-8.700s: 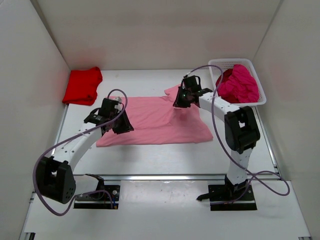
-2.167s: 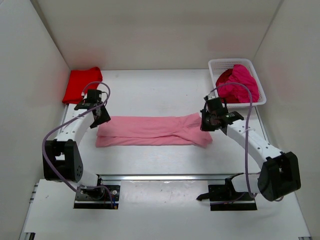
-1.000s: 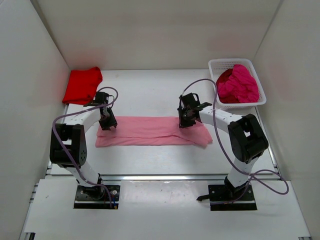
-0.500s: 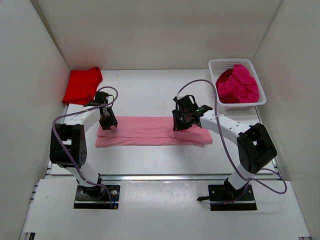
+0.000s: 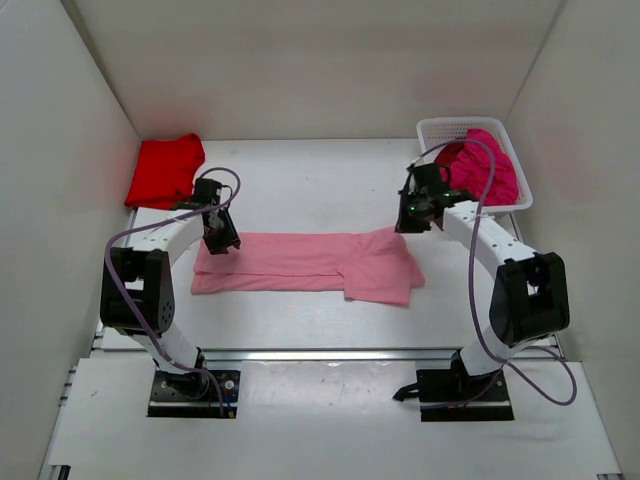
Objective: Fold and stack the t-shirts
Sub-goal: Fold the other side of the tshirt into a rectangle, then rotate the tshirt 90 degrees
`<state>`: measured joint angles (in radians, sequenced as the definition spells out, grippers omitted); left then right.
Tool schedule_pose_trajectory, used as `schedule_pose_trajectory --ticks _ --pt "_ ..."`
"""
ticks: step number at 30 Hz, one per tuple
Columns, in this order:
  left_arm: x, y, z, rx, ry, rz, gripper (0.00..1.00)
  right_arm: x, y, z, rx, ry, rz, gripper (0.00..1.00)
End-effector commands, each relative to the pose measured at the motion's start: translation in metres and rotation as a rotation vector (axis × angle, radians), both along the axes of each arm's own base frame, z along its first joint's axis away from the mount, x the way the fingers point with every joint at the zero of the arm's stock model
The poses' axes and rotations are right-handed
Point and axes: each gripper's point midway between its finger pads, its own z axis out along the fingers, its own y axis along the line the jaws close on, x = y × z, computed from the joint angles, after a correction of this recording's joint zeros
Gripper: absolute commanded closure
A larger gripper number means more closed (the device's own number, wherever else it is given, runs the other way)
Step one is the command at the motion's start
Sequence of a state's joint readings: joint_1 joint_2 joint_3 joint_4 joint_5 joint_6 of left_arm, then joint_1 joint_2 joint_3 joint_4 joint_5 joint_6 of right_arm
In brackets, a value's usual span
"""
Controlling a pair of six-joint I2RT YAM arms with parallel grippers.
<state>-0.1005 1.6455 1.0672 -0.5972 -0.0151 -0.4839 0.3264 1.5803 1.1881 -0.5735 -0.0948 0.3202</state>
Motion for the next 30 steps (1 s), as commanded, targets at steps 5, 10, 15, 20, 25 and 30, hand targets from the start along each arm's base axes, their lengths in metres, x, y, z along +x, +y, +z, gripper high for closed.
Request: schedule_pose_trajectory --ticks 5,10,15,20,25,30 --pt "0.005 -0.005 0.018 -0.017 -0.064 -0.011 0.54 0.055 -0.043 0.006 -0.046 -0.09 -0.046 0.73" --pt "-0.001 -0.007 0.016 -0.01 -0.056 -0.031 0.55 0.069 -0.035 -0.002 0.024 -0.065 -0.024 0.63" --pt "-0.002 -0.009 0.019 -0.023 -0.055 -0.034 0.54 0.061 -0.031 -0.018 0.054 0.011 -0.019 0.65" --pt "-0.001 -0.01 0.016 -0.022 -0.047 -0.042 0.55 0.048 -0.019 -0.024 0.094 0.035 0.007 0.74" --pt "-0.001 -0.009 0.012 -0.014 -0.039 -0.039 0.54 0.048 -0.021 -0.021 0.097 0.041 0.001 0.91" --pt "-0.002 -0.006 0.006 -0.003 -0.023 -0.05 0.55 0.079 -0.029 -0.004 0.068 -0.023 -0.031 1.0"
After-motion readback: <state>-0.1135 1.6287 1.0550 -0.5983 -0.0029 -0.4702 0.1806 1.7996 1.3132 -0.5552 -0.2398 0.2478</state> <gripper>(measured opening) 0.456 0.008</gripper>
